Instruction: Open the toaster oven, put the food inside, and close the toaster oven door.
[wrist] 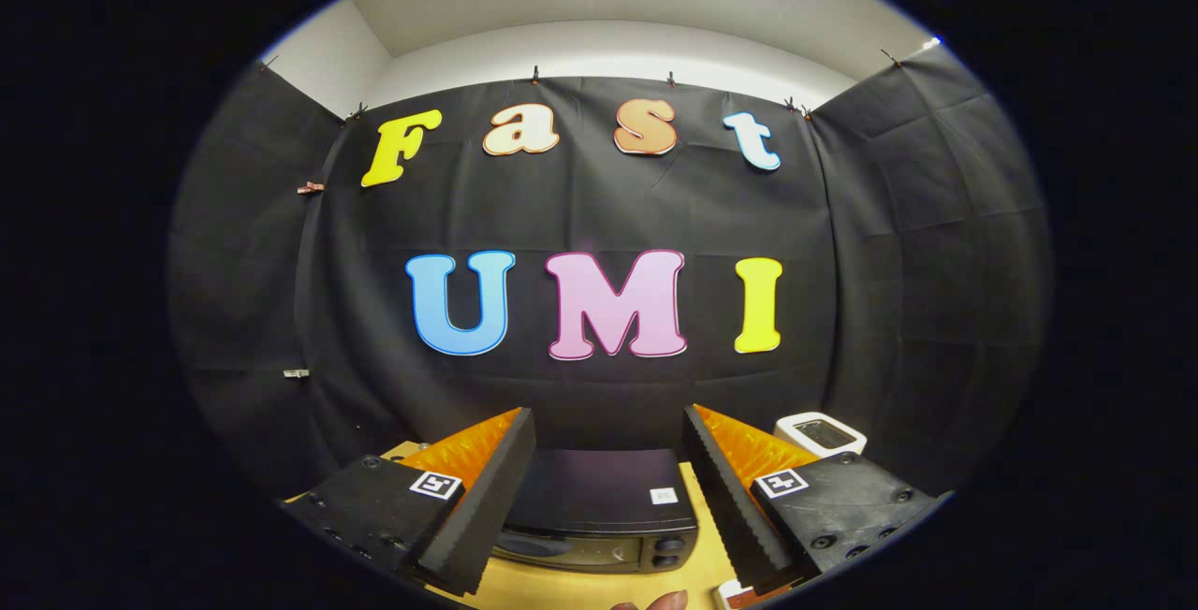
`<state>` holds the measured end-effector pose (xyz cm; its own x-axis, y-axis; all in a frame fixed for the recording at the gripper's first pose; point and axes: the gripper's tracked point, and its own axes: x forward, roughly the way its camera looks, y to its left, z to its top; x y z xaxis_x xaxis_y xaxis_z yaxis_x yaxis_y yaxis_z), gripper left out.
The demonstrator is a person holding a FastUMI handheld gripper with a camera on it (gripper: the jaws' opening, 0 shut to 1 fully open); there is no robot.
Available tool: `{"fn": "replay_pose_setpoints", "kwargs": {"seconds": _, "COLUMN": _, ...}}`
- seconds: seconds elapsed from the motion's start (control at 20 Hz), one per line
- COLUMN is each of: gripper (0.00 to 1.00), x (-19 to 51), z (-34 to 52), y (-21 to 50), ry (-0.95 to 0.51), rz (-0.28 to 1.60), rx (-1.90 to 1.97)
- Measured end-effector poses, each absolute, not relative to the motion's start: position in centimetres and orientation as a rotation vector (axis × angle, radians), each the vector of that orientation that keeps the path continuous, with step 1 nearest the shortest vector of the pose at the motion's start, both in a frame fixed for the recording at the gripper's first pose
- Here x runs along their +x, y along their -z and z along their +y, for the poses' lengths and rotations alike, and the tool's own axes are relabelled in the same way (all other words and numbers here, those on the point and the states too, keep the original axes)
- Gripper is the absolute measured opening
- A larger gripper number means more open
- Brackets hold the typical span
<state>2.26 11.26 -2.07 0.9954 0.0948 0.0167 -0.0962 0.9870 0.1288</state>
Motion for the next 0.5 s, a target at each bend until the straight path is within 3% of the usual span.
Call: {"fn": "replay_pose_setpoints", "kwargs": {"seconds": 0.5, "gripper": 0.98, "x": 5.5, "z": 19.8, "y": 15.9, "ry": -0.125, "rz": 0.208, "rx": 0.089}}
